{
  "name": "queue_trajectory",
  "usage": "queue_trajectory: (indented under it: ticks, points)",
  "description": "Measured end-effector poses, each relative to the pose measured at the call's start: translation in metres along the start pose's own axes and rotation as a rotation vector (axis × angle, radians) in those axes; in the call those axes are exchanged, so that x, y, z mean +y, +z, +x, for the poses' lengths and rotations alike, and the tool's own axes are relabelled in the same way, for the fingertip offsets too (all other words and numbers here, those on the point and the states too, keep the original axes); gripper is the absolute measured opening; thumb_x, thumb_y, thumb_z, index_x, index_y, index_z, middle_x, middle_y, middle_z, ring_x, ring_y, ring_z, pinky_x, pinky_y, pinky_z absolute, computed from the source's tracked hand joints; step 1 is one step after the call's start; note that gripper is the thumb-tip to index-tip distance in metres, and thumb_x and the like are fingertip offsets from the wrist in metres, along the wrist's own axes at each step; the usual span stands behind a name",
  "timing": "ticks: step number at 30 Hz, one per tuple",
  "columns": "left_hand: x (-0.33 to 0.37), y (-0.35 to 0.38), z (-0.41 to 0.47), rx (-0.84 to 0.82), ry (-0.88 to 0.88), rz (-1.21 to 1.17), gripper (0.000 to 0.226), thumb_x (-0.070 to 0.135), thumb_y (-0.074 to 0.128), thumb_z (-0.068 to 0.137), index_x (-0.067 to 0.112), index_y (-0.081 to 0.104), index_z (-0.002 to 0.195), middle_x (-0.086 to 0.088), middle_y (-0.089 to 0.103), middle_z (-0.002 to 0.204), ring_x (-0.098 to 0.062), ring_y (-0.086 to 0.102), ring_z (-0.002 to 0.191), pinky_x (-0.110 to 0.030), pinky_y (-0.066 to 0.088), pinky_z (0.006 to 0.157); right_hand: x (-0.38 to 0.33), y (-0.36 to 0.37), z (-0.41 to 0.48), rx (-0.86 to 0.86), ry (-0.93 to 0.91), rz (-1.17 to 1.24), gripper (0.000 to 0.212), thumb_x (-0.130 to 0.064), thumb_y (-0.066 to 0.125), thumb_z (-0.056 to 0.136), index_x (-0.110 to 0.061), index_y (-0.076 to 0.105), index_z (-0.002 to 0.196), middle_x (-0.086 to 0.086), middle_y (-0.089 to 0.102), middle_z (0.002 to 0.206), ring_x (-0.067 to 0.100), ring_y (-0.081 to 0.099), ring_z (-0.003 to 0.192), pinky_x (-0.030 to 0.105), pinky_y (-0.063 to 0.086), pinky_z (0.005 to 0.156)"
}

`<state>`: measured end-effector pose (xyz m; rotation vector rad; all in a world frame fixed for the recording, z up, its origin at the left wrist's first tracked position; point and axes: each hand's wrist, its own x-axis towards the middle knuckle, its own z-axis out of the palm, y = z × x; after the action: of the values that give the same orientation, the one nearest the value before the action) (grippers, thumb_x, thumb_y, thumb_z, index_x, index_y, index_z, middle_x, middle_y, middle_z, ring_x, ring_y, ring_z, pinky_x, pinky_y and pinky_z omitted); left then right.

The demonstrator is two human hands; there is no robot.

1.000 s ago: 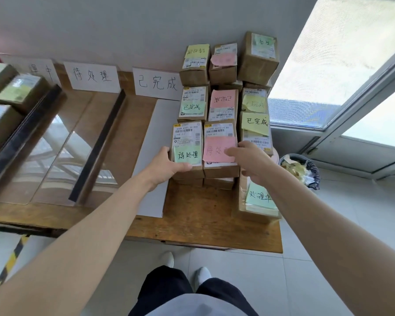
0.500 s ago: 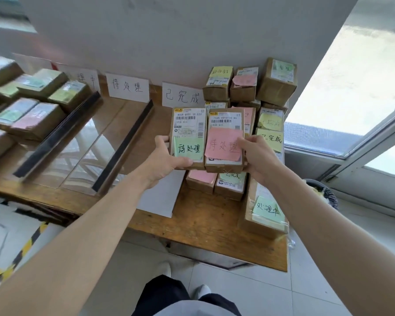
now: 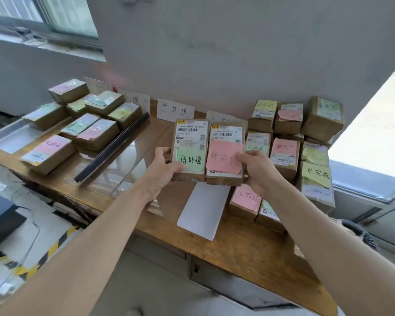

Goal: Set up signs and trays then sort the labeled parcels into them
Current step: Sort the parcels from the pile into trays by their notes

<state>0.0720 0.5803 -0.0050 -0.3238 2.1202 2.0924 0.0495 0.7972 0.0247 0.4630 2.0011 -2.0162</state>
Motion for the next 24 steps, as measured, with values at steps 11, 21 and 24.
queue_trajectory:
  ticks: [11, 21, 24]
  points:
    - [0.009, -0.188, 0.019, 0.075, -0.041, 0.007, 0.039, 0.007, 0.05, 0.093, 0.022, 0.032, 0.124, -0.006, 0.066, 0.109, -0.019, 0.065, 0.097, -0.036, 0.057, 0.079, 0.003, 0.191, 0.011, -0.006, -0.001, 0.034, 0.024, -0.016, 0.05, 0.097, -0.013, 0.037, 0.118, 0.012, 0.065, 0.104, 0.021, 0.065, 0.087, 0.036, 0.055, 0.067]
    - [0.003, -0.255, 0.054, -0.036, -0.057, -0.007, 0.045, 0.007, 0.053, 0.092, 0.021, 0.033, 0.13, -0.005, 0.066, 0.11, -0.021, 0.065, 0.101, -0.04, 0.054, 0.087, 0.004, 0.251, 0.036, 0.065, -0.03, 0.004, 0.031, -0.014, 0.052, 0.096, -0.01, 0.039, 0.124, 0.012, 0.065, 0.107, 0.019, 0.066, 0.085, 0.027, 0.052, 0.056]
    - [0.0, -0.259, 0.073, -0.032, -0.065, -0.023, 0.049, 0.009, 0.055, 0.091, 0.023, 0.032, 0.132, -0.007, 0.065, 0.113, -0.021, 0.065, 0.103, -0.041, 0.055, 0.086, 0.002, 0.253, 0.056, 0.069, -0.022, -0.014, 0.033, -0.013, 0.052, 0.095, -0.009, 0.039, 0.125, 0.012, 0.065, 0.109, 0.017, 0.066, 0.084, 0.026, 0.052, 0.054]
